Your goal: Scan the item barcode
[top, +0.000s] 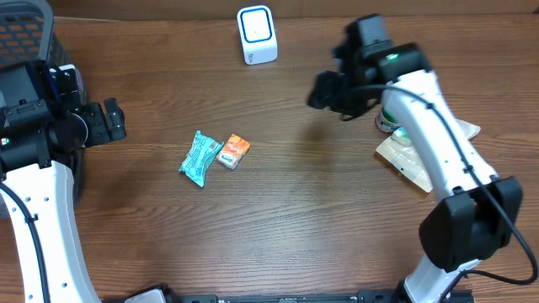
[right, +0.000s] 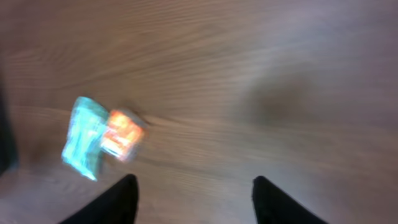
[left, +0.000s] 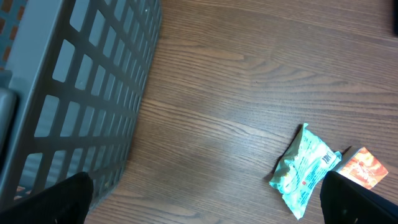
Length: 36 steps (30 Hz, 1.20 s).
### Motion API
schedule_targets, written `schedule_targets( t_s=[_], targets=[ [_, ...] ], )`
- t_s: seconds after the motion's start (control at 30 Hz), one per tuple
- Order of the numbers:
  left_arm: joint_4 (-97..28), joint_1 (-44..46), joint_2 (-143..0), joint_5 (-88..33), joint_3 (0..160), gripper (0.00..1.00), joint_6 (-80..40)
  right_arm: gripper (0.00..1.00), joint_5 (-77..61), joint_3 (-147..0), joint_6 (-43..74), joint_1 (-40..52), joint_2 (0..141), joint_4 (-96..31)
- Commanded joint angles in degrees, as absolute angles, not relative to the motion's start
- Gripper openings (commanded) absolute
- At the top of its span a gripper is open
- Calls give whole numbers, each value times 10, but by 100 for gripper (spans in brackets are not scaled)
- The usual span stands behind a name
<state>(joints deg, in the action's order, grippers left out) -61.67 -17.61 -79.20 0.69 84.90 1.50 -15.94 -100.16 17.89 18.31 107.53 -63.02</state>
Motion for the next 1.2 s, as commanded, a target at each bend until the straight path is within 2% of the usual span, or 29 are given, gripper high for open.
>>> schedule_targets(
  t_s=[0.0,0.23,0.4,0.5,0.6,0.73,0.8,0.87,1.17],
  targets=[
    [-615,-173,-794,2,852,99,22,56,-170,-976,127,239,1075,-574],
    [-615,-173,-794,2,852,100,22,57,-167,-955,104,346,1136,-430],
    [-615,-173,-794,2,852,99,22,43,-235,-955,104,397,1192,-390],
    [-615,-173,-794,2,852,100,22,40,-209,-955,103,423,1221,-379],
    [-615,-173,-794,2,852,100,22,41,-154,-955,103,431,1235,-357],
    [-615,-173,-794,2,852,99,22,42,-154,-955,104,424,1236,-299],
    [-615,-173,-794,2,852,100,22,50,-154,-955,104,420,1236,-279],
    [-615,-173,-794,2,852,100,22,52,-152,-955,106,417,1236,-272],
    [-615,-173,-794,2,852,100,22,52,-116,-953,117,415,1261,-254]
  ],
)
